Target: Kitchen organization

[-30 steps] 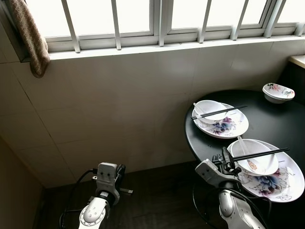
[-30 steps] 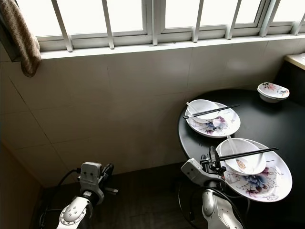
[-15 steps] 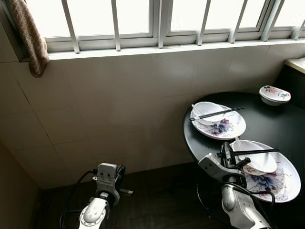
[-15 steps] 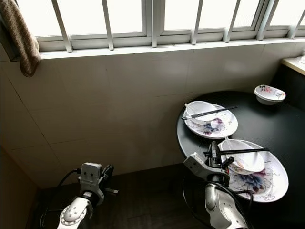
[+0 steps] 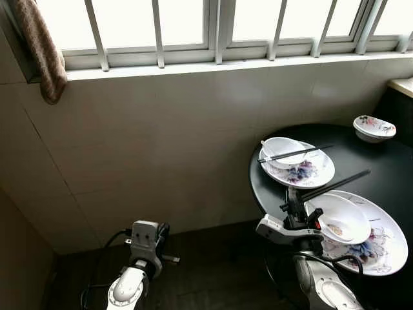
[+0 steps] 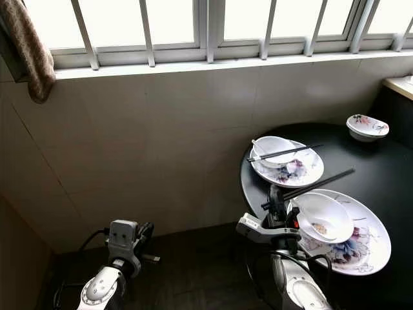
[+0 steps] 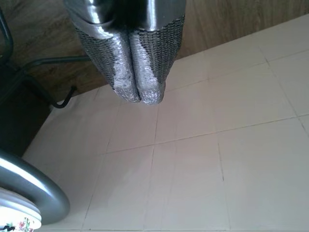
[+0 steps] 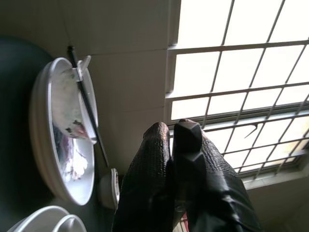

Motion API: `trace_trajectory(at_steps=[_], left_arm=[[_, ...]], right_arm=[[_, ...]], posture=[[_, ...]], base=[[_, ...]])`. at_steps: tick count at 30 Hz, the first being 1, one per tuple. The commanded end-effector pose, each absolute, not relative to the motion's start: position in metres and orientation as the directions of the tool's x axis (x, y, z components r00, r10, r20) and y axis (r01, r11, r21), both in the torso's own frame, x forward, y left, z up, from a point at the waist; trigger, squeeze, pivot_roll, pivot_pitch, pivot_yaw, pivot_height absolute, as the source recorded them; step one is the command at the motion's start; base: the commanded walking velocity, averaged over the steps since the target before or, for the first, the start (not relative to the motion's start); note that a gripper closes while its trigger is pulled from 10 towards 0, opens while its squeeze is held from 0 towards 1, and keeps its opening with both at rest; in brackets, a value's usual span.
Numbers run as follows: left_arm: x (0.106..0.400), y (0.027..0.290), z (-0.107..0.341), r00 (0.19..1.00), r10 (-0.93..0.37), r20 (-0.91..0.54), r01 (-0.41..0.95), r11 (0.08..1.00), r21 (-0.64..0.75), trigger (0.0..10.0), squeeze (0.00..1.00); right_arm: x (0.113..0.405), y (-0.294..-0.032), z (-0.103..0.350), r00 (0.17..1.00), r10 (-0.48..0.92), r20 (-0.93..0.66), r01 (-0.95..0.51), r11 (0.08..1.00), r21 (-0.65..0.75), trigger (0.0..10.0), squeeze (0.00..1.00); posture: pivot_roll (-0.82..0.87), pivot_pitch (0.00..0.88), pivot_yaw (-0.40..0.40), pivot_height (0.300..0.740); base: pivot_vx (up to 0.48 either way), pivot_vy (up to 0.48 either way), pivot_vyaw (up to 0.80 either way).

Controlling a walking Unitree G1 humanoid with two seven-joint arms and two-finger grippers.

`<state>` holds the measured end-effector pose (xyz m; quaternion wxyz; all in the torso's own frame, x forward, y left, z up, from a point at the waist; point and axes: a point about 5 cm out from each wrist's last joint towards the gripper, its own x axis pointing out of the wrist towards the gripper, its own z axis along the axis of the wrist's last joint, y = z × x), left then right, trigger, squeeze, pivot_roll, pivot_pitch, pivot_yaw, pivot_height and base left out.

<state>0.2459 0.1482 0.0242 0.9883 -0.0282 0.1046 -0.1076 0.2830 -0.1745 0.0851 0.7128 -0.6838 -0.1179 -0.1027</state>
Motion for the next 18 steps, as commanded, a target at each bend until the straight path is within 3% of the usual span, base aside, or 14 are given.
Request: trace_trajectory(at_steps=[1,6,10,12,16,18], left_arm=[[0.247,0.146,0.026,0.957,-0.223,-0.187,0.212,0.974,-0.081,10.0,0.0],[0.248,0.146,0.027,0.957,-0.224,-0.185,0.212,0.974,-0.083,10.0,0.0],[0.248,0.146,0.027,0.957,-0.224,-0.183,0.213,0.974,-0.081,10.0,0.0],[0.249,0.146,0.027,0.957,-0.224,-0.182,0.212,0.974,-0.082,10.0,0.0],[0.249,0.146,0.027,0.958,-0.224,-0.18,0.212,0.974,-0.081,10.0,0.0],[0.25,0.146,0.028,0.959,-0.223,-0.178,0.211,0.974,-0.081,10.0,0.0]], right_arm=[[0.284,-0.174,0.092,0.938,0.031,0.347,0.345,0.036,-0.938,0.0,0.0],[0.285,-0.153,0.098,0.935,0.132,0.328,0.307,0.156,-0.939,0.0,0.0],[0.287,-0.138,0.111,0.902,0.224,0.37,0.316,0.24,-0.918,0.0,0.0],[0.285,-0.122,0.124,0.853,0.321,0.413,0.307,0.332,-0.892,0.0,0.0],[0.282,-0.11,0.133,0.8,0.376,0.467,0.35,0.341,-0.873,0.0,0.0],[0.28,-0.105,0.134,0.782,0.396,0.481,0.35,0.359,-0.865,2.7,0.0]], posture=[[-0.08,0.0,-0.014,0.74],[-0.08,0.0,-0.006,0.74],[-0.08,0.0,-0.004,0.74],[-0.08,0.0,-0.001,0.74],[-0.08,0.0,-0.005,0.74],[-0.08,0.0,-0.006,0.74]], base=[[0.0,0.0,0.0],[0.0,0.0,0.0],[0.0,0.0,0.0],[0.0,0.0,0.0],[0.0,0.0,0.0],[0.0,0.0,0.0]])
